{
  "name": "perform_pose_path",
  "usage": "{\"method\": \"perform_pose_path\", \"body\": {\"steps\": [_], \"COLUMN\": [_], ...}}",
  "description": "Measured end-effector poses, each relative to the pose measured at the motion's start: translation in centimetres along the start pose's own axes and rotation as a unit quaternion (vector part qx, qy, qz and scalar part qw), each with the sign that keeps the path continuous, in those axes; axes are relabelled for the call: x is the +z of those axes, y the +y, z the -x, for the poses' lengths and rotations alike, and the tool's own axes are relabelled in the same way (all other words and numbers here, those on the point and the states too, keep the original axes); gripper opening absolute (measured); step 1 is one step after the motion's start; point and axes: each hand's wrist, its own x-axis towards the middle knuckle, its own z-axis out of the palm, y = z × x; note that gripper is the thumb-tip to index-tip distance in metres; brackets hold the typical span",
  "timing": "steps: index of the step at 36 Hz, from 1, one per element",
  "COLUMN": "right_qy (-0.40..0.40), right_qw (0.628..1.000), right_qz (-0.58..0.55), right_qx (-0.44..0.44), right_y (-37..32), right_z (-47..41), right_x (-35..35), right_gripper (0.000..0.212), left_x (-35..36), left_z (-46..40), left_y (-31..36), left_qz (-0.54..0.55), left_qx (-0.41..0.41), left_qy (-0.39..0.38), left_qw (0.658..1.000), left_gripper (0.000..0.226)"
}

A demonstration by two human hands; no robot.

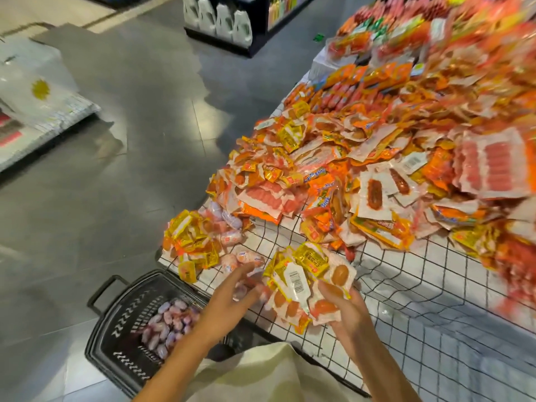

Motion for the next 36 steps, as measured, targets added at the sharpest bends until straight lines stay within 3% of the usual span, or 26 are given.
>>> {"method": "perform_pose_path", "body": {"steps": [4, 6, 8, 10, 15, 17, 19, 23, 26, 29, 31, 33, 36], "right_qy": [-0.096, -0.143, -0.159, -0.159, -0.167, -0.197, -0.235, -0.264, -0.283, -0.279, -0.284, -0.287, -0.268], "right_qw": [0.995, 0.989, 0.986, 0.984, 0.952, 0.934, 0.917, 0.911, 0.905, 0.899, 0.877, 0.832, 0.713], "right_qz": [-0.004, 0.011, 0.033, 0.078, 0.253, 0.291, 0.315, 0.313, 0.316, 0.327, 0.359, 0.425, 0.570], "right_qx": [0.014, 0.023, 0.037, 0.028, -0.045, -0.061, -0.066, -0.036, -0.030, -0.083, -0.148, -0.213, -0.308], "right_y": [-1.5, -2.1, -2.4, -2.4, -2.4, -2.3, -1.8, -0.7, 0.5, 1.5, 2.2, 3.0, 4.5], "right_z": [0.8, 1.0, 1.0, 1.0, 0.6, 0.3, -0.3, -2.5, -5.1, -6.8, -8.0, -9.4, -11.6], "right_x": [1.2, 1.9, 2.9, 4.1, 7.1, 8.0, 8.7, 10.5, 12.4, 15.5, 18.1, 20.7, 24.2], "right_gripper": [0.039, 0.041, 0.054, 0.054, 0.033, 0.028, 0.027, 0.046, 0.050, 0.061, 0.074, 0.089, 0.108], "left_x": [-0.1, -0.2, -0.2, -0.2, -0.8, -1.6, -2.8, -5.7, -7.8, -9.5, -10.3, -10.8, -11.4], "left_z": [0.0, -0.1, 0.0, 0.3, 1.2, 2.0, 3.1, 5.6, 7.9, 10.1, 11.5, 12.8, 14.2], "left_y": [1.6, 1.7, 1.8, 2.0, 1.4, 0.7, 0.0, -1.9, -3.3, -4.7, -5.5, -6.1, -6.6], "left_qz": [0.200, 0.350, 0.459, 0.499, 0.464, 0.475, 0.503, 0.543, 0.538, 0.536, 0.529, 0.523, 0.522], "left_qx": [-0.078, -0.120, -0.124, -0.122, -0.169, -0.185, -0.194, -0.188, -0.168, -0.158, -0.147, -0.145, -0.140], "left_qy": [-0.023, -0.090, -0.158, -0.183, -0.055, -0.005, 0.040, 0.116, 0.192, 0.251, 0.275, 0.284, 0.289], "left_qw": [0.977, 0.925, 0.865, 0.838, 0.868, 0.861, 0.841, 0.810, 0.803, 0.791, 0.790, 0.791, 0.790], "left_gripper": [0.078, 0.093, 0.084, 0.078, 0.099, 0.098, 0.082, 0.041, 0.042, 0.045, 0.044, 0.049, 0.069]}}
